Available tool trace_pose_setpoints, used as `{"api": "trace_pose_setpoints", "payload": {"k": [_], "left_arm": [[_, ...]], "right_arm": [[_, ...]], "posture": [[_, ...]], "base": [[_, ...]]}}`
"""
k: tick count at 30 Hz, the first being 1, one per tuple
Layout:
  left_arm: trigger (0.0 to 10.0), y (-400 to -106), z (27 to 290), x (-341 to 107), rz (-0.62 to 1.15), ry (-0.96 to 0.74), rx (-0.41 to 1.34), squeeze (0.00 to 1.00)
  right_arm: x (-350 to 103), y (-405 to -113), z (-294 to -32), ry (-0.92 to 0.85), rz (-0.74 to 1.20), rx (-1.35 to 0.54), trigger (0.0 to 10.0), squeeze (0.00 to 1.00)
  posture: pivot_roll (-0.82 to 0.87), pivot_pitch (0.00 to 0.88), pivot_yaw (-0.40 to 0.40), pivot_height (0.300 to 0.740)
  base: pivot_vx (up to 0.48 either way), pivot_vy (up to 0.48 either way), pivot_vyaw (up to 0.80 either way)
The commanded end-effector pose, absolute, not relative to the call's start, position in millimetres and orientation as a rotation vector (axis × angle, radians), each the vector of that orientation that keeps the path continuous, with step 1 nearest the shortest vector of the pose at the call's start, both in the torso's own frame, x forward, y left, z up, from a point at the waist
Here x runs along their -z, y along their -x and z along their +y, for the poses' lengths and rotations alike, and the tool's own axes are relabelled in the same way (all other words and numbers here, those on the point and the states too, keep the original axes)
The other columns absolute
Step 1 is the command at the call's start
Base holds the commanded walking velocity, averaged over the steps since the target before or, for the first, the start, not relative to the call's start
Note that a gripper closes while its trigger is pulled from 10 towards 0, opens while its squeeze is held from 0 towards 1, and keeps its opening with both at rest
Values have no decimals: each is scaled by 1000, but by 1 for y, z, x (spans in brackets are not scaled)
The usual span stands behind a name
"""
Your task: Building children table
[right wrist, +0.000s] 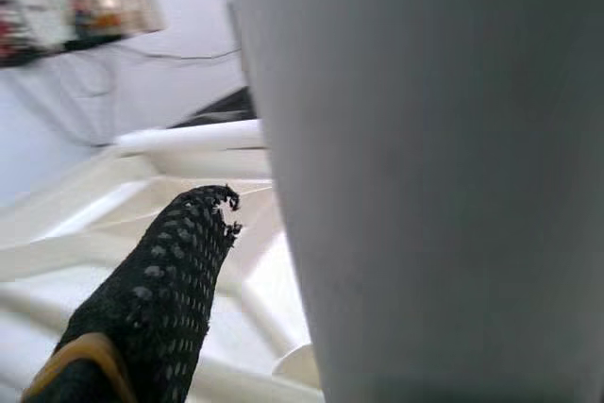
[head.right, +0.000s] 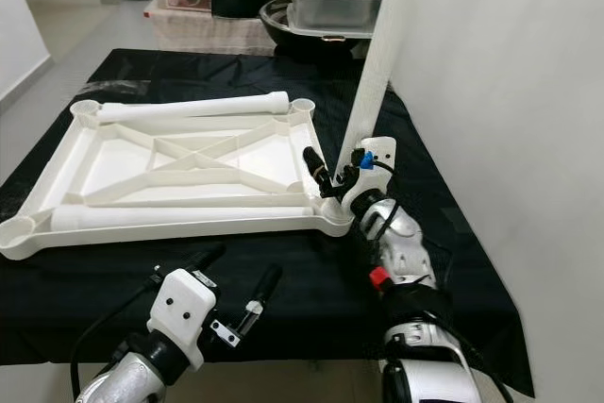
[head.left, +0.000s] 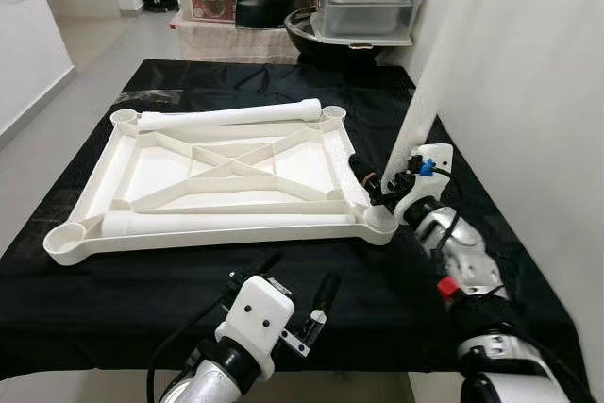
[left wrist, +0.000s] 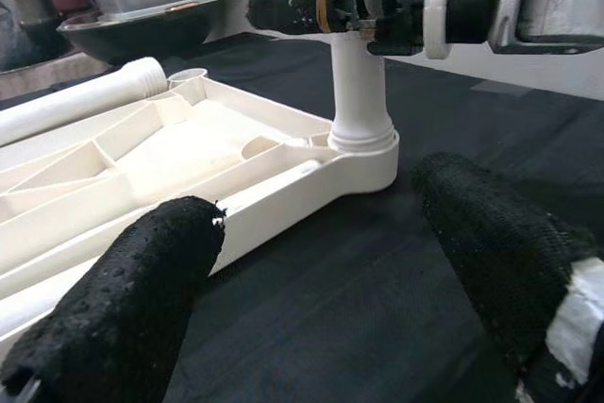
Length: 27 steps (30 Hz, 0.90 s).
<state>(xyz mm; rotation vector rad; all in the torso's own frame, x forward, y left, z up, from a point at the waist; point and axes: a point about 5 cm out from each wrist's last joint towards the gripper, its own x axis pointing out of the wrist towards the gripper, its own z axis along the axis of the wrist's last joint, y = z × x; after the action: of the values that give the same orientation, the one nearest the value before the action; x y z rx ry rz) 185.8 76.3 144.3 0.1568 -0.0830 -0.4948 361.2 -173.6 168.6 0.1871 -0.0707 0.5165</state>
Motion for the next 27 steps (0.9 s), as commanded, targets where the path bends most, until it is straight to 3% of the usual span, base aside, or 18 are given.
{"api": "trace_pose_setpoints", "payload": {"k": [1, 3, 4, 6, 10, 12, 24, 27], "left_arm": [[10000, -186, 75, -141, -72, -168, 500, 0], [10000, -186, 76, -141, -74, -170, 498, 0], [10000, -186, 76, -141, -74, -170, 498, 0], [10000, -186, 76, -142, -75, -171, 496, 0], [10000, -186, 76, -142, -77, -171, 494, 0], [10000, -186, 76, -142, -77, -171, 492, 0], [10000, -186, 76, -142, -78, -172, 494, 0], [10000, -185, 76, -141, -77, -172, 495, 0]], "right_arm": [[-171, -359, -162, -194, -52, -687, 10000, 0], [-165, -345, -156, -121, 26, -950, 10000, 0], [-165, -345, -156, -121, 26, -950, 10000, 0], [-157, -330, -152, -64, 105, -1161, 10000, 0], [-155, -330, -147, -48, 124, -1213, 10000, 0], [-153, -337, -142, -32, 119, -1192, 0, 0], [-158, -360, -148, -41, 53, -867, 0, 0], [-152, -373, -162, -33, 69, -500, 0, 0]], "posture": [[145, 24, -74, 740], [149, 28, -77, 740], [149, 28, -77, 740], [149, 28, -77, 740], [154, 33, -79, 740], [153, 32, -79, 740], [150, 21, -76, 740], [146, 20, -72, 740]], "base": [[0, 0, 0], [0, 0, 0], [0, 0, 0], [0, 0, 0], [0, 0, 0], [0, 0, 0], [0, 0, 0], [0, 0, 0]]}}
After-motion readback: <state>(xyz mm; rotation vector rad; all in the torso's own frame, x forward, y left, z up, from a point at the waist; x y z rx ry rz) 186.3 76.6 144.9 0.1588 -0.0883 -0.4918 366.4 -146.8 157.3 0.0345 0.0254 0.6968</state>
